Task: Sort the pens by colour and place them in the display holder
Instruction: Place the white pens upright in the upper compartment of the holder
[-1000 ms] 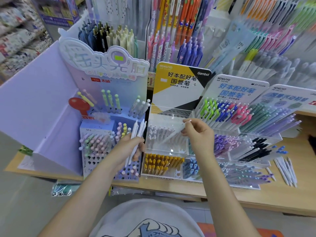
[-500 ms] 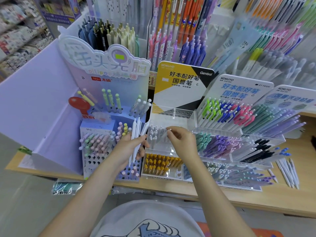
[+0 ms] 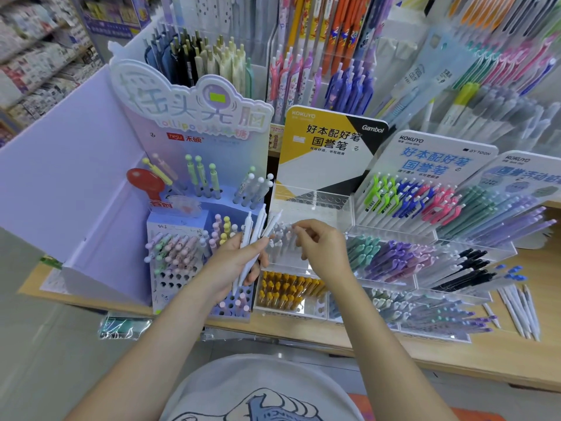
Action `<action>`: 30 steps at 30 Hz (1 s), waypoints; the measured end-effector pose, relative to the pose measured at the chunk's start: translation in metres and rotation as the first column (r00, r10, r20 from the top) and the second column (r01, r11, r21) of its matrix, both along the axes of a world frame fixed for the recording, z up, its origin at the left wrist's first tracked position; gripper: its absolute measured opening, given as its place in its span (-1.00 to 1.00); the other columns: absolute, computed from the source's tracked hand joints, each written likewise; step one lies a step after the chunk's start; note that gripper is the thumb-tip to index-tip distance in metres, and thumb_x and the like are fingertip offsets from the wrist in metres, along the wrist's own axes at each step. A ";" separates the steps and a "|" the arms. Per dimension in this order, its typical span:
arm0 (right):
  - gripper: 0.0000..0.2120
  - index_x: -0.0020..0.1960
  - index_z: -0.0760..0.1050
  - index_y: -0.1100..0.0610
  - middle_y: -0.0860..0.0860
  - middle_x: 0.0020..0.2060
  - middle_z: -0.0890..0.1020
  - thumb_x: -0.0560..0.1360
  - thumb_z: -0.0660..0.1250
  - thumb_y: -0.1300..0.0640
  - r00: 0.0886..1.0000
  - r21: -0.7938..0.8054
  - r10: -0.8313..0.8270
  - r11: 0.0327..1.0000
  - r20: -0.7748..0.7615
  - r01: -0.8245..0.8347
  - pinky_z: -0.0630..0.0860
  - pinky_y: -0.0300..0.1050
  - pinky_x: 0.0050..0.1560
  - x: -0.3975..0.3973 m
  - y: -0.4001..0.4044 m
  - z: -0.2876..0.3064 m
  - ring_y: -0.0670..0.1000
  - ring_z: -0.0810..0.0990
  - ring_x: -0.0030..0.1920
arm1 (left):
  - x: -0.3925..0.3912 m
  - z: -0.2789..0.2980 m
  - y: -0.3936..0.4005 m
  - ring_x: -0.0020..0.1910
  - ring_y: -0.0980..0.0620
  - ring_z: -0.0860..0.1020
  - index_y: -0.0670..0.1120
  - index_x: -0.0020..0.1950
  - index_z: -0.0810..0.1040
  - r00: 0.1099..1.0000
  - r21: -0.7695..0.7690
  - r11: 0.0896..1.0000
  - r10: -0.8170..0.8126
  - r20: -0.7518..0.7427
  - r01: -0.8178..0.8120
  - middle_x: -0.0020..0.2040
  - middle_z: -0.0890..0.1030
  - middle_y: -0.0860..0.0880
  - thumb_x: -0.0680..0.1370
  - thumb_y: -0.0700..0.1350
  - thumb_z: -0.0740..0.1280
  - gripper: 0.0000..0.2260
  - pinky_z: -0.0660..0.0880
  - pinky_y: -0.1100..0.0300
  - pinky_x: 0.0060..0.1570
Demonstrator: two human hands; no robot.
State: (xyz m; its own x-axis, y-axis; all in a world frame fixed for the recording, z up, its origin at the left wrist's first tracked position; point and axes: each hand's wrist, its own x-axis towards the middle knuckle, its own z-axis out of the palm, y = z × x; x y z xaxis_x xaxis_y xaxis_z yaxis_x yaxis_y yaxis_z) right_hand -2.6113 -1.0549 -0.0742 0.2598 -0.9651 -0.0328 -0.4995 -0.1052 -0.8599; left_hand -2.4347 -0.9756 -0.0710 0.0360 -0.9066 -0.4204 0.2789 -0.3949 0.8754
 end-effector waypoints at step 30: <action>-0.95 0.02 0.56 0.12 0.11 -0.19 0.67 0.56 0.36 0.19 0.952 0.019 -0.140 0.990 0.273 0.140 0.65 0.08 -0.03 -0.025 0.011 0.022 0.07 0.68 -0.17 | -0.003 -0.005 0.009 -0.56 0.06 0.35 -0.11 0.28 0.55 1.000 -0.005 1.000 0.014 0.001 -0.014 -0.32 0.57 -0.08 0.68 -0.05 0.19 -0.74 0.33 0.24 -0.58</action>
